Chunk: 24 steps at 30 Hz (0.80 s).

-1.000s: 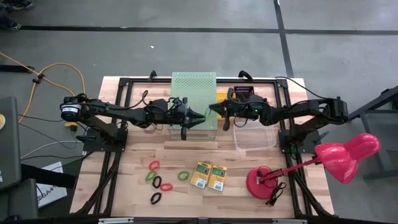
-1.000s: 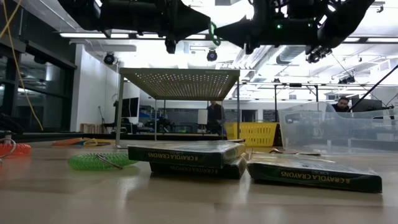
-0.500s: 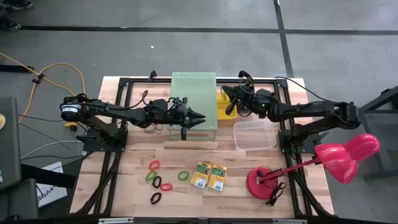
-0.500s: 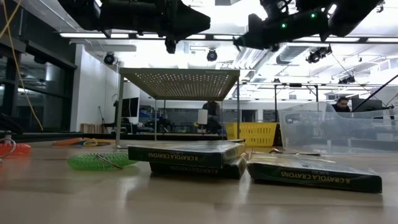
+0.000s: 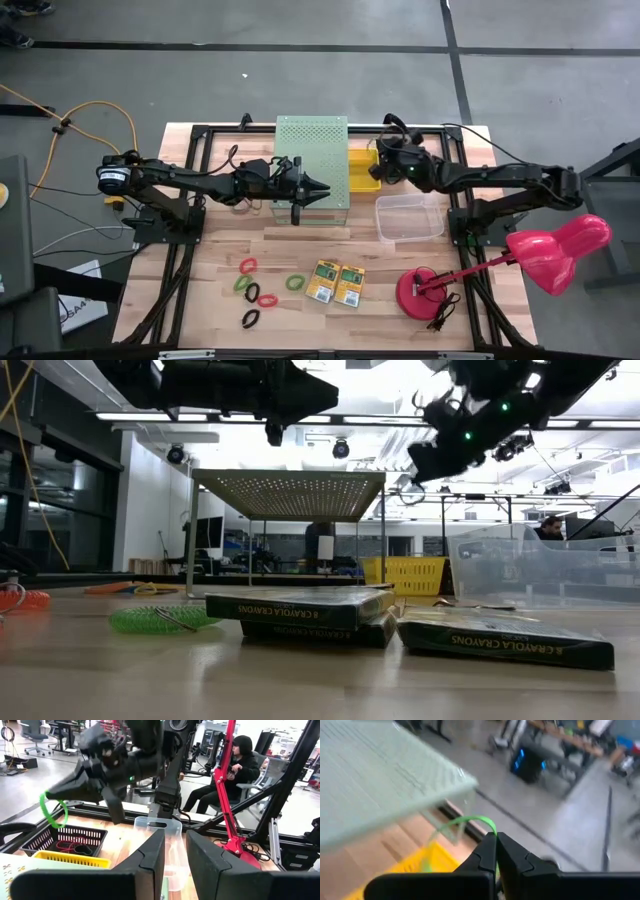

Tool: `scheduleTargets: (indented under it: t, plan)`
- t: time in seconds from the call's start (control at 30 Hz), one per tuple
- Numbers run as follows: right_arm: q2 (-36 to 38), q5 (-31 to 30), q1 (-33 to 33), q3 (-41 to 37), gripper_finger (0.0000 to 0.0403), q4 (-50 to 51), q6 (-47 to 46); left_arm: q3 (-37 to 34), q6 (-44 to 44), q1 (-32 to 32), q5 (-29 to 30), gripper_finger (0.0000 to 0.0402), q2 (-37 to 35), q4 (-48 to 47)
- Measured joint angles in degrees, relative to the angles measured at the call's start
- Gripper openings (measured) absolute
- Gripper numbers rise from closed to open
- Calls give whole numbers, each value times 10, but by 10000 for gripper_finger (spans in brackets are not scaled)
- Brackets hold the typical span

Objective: Pick & Place Office Desk Supplies
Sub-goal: Put the green rubber band into the black bin

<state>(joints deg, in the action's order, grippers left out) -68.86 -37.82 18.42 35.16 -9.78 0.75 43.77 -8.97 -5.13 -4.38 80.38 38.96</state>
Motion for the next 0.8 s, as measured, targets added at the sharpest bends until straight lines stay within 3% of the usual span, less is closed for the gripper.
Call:
scheduleTargets:
  t: [0.23,0.5,0.8]
  plan:
    - [0,60,58,0,2,119,-92,0,0,0,0,75,0,0]
    - [0,176,130,0,2,188,-157,0,0,0,2,75,0,0]
    - [0,200,157,0,2,220,-162,0,0,0,2,75,0,0]
